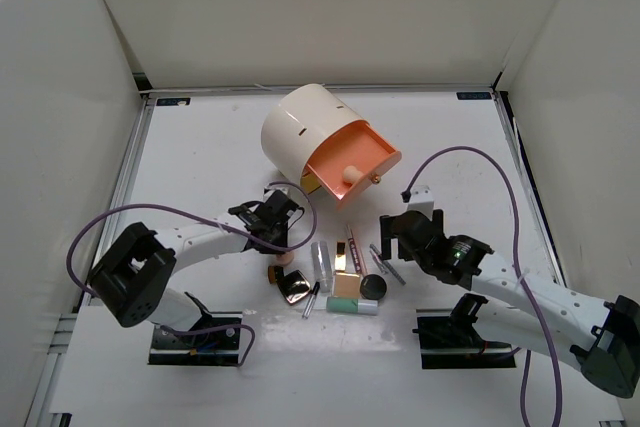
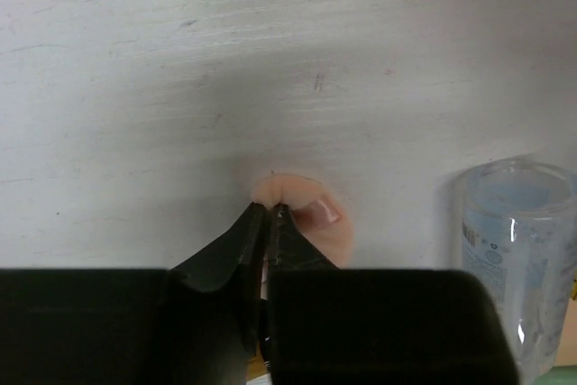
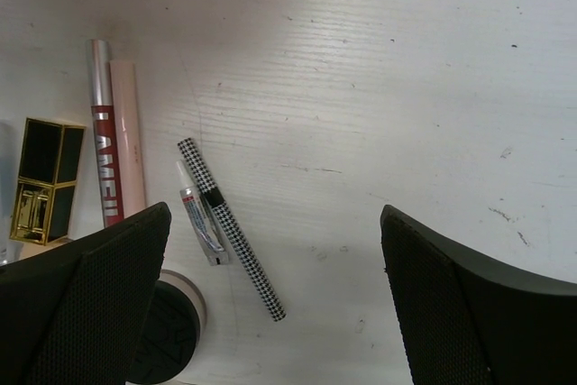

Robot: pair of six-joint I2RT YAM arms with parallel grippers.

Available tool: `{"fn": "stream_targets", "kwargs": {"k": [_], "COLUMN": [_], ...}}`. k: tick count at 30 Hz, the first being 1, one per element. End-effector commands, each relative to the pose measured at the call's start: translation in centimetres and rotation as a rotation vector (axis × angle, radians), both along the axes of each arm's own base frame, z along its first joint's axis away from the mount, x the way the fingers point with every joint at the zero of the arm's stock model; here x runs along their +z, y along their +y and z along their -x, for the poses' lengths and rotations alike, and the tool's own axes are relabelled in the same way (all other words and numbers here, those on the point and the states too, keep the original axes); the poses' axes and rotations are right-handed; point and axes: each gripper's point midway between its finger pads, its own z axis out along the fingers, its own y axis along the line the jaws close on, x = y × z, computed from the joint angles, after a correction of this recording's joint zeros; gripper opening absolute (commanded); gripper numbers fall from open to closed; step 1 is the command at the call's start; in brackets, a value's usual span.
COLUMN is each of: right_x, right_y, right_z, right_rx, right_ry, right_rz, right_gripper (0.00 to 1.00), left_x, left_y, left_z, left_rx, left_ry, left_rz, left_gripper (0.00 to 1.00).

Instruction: Organize the makeup

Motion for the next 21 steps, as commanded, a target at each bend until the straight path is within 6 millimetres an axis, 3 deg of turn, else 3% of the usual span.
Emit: {"fn": "stream_targets", "kwargs": {"k": [1, 4, 7, 10, 11, 13, 16, 17, 19, 20, 21], "right_x": [1.8, 2.0, 2.0, 2.1, 2.3, 2.5, 2.9, 3.1, 3.0, 3.1, 3.2], "right_y": [-0.5, -0.3, -0.6, -1.1, -1.2, -1.4, -1.8, -1.8, -2.0, -1.9, -2.2], "right_z": [-0.8, -0.8, -0.8, -0.9, -0.9, -1.0, -1.2, -1.3, -1.2, -1.2, -1.3], "right_rx": [-0.053, -0.054, -0.065, -0.092, -0.104, -0.114, -0.135, -0.137, -0.141, -0.138, -0.148], "right_ry": [-0.05, -0.061, -0.064, -0.074, -0.082, -0.095, -0.124, -0.131, -0.133, -0.134, -0.136], "right_rz": [-0.021, -0.028, -0.028, -0.027, -0.035, -0.041, -0.053, -0.056, -0.056, -0.059, -0.054], "right_gripper": [0.99, 0.99, 0.99, 0.99, 0.99, 0.99, 0.99, 0.99, 0.99, 0.99, 0.99], "left_x": [-0.7, 0.3, 3.0, 7.8, 10.6, 13.7, 19.8, 22.7, 25.2, 28.0, 28.1], "left_y": [-0.8, -1.1, -1.0, -1.0, -1.3, -1.4, -2.3, -3.1, -4.5, -5.9, -6.7], "left_z": [0.9, 1.1, 0.4, -0.9, -1.7, -2.6, -4.6, -5.4, -6.3, -6.7, -7.4], "left_rx": [-0.038, -0.061, -0.047, -0.024, -0.027, -0.02, -0.055, -0.069, -0.127, -0.164, -0.196], "left_ry": [0.027, 0.005, -0.056, -0.164, -0.231, -0.304, -0.487, -0.558, -0.615, -0.666, -0.674], "left_rz": [0.043, 0.045, 0.039, 0.067, 0.099, 0.135, 0.209, 0.257, 0.285, 0.343, 0.327], "left_gripper": [0.14, 0.09, 0.1, 0.09, 0.09, 0.1, 0.09, 0.09, 0.09, 0.1, 0.09]}}
